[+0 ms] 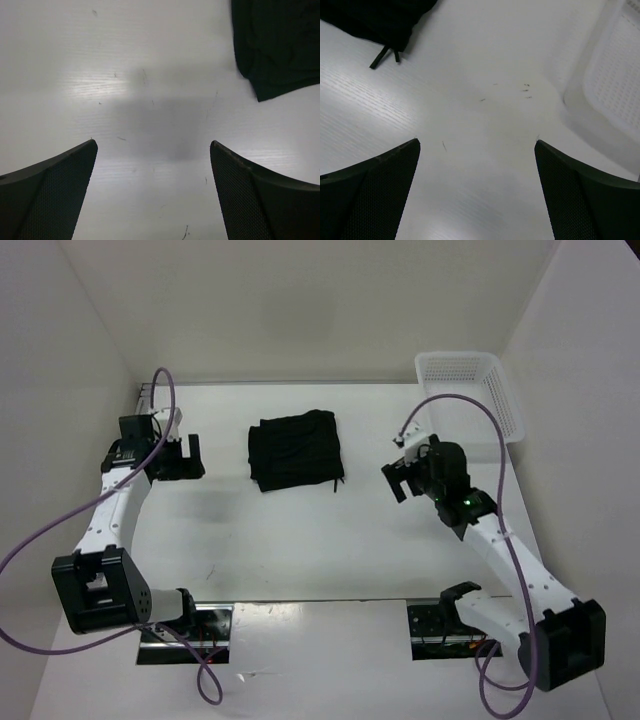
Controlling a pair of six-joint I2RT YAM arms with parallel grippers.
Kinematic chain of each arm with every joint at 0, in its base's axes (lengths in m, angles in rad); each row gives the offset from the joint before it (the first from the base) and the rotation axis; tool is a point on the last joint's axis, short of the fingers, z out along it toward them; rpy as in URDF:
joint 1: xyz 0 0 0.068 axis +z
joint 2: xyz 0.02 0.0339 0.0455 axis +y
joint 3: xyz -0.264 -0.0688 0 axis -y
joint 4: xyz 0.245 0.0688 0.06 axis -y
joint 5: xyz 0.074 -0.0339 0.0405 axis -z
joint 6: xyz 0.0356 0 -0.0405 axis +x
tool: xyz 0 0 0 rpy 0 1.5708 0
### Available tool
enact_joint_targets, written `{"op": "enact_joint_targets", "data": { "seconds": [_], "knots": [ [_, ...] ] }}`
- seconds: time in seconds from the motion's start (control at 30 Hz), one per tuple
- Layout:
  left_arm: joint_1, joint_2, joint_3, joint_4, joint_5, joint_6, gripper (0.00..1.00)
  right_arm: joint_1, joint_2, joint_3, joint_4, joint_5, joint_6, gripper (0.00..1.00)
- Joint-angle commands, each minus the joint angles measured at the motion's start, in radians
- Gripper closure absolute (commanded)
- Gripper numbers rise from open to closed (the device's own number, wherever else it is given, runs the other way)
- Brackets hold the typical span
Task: Fold and stack the shorts
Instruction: Fold the shorts
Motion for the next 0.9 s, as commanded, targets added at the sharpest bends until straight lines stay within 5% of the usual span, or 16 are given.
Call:
{"op": "enact_joint_targets", "data": {
  "seconds": [0.0, 0.33, 0.53, 0.73, 0.87],
  "knots": [
    [0.012, -0.049, -0.040, -0.028, 0.046, 0.004, 0.00, -0.106, -0.116, -0.057, -0.045, -0.061, 0.082, 0.00],
    [0.059, -0.069, -0.118, -0.059, 0.017, 0.004, 0.00, -0.226, -0.629, -0.224, -0.062, 0.005, 0.111, 0.00],
    [0.093, -0.089, -0.127, -0.069, 0.017, 0.004, 0.00, -0.386, -1.038, -0.306, -0.150, -0.224, 0.065, 0.00],
    [0.093, -0.056, -0.127, -0.078, -0.003, 0.004, 0.00, -0.497, -1.033, -0.382, -0.205, -0.142, -0.074, 0.00],
    [0.093, -0.067, -0.139, -0.078, -0.046, 0.004, 0.00, -0.497, -1.033, -0.383, -0.173, 0.029, 0.014, 0.00]
  ]
}}
